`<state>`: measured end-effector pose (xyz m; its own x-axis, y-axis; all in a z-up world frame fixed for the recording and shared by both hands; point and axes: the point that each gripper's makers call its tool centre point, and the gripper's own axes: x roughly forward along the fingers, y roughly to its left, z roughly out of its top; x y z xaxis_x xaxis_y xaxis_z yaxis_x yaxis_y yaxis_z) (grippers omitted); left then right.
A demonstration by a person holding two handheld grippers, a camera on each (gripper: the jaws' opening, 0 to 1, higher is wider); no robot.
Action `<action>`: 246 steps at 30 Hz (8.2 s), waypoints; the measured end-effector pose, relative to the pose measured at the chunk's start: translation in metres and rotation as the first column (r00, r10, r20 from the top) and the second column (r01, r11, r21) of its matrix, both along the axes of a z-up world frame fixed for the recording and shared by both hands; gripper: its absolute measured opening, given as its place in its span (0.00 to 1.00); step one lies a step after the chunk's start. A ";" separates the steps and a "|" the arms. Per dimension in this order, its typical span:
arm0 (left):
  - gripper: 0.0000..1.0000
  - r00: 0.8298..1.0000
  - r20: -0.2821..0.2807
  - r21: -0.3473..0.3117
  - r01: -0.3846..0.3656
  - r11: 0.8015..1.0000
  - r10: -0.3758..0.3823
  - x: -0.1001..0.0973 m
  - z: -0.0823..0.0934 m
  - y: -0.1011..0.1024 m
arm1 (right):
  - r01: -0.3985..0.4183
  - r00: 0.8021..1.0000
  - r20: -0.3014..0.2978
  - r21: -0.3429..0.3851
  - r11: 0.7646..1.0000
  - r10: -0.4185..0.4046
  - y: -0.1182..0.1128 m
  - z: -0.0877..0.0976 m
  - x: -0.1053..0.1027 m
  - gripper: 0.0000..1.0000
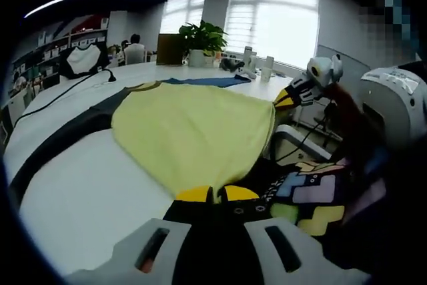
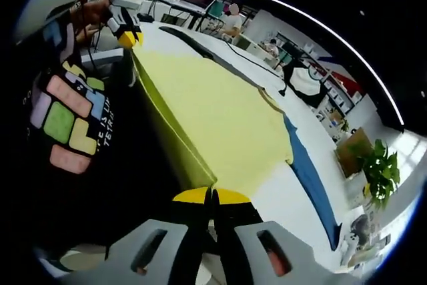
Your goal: Fold the garment on the visible template until the final outline fits inside the template.
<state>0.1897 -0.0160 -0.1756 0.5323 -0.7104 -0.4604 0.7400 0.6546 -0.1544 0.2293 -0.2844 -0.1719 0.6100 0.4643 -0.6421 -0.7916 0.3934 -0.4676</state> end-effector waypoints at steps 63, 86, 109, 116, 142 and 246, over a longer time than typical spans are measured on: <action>0.06 0.976 0.141 0.189 0.139 0.972 -0.167 -0.004 0.032 0.002 | -0.038 0.968 0.242 -0.135 0.990 0.070 -0.019 0.084 0.000 0.00; 0.06 0.955 -0.031 0.334 0.288 0.897 -0.295 -0.018 0.009 0.020 | -0.525 0.847 -0.244 -0.248 0.814 0.472 -0.008 -0.006 -0.036 0.00; 0.16 0.948 -0.068 0.234 0.317 0.919 -0.310 -0.028 0.007 0.014 | -0.423 0.847 -0.373 -0.039 0.905 0.380 -0.017 -0.004 -0.037 0.09; 0.27 0.970 0.091 0.111 0.213 0.971 -0.223 -0.013 0.044 0.018 | -0.386 0.883 -0.255 0.084 0.919 0.395 -0.014 0.033 -0.030 0.16; 0.85 0.858 0.477 -0.130 -0.144 0.981 0.189 0.044 0.137 0.076 | -0.066 0.975 0.219 0.439 0.896 -0.036 -0.052 0.160 0.054 0.99; 1.00 0.735 0.490 -0.234 -0.406 0.883 0.468 0.070 0.151 0.143 | 0.653 0.671 -0.216 0.626 0.427 -0.709 -0.271 0.056 0.298 0.00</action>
<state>0.2594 0.1273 -0.0243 0.9298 -0.3657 0.0406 0.3618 0.9288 0.0798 0.5270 -0.5550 -0.1163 0.9382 0.1258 -0.3224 -0.1099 0.9917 0.0671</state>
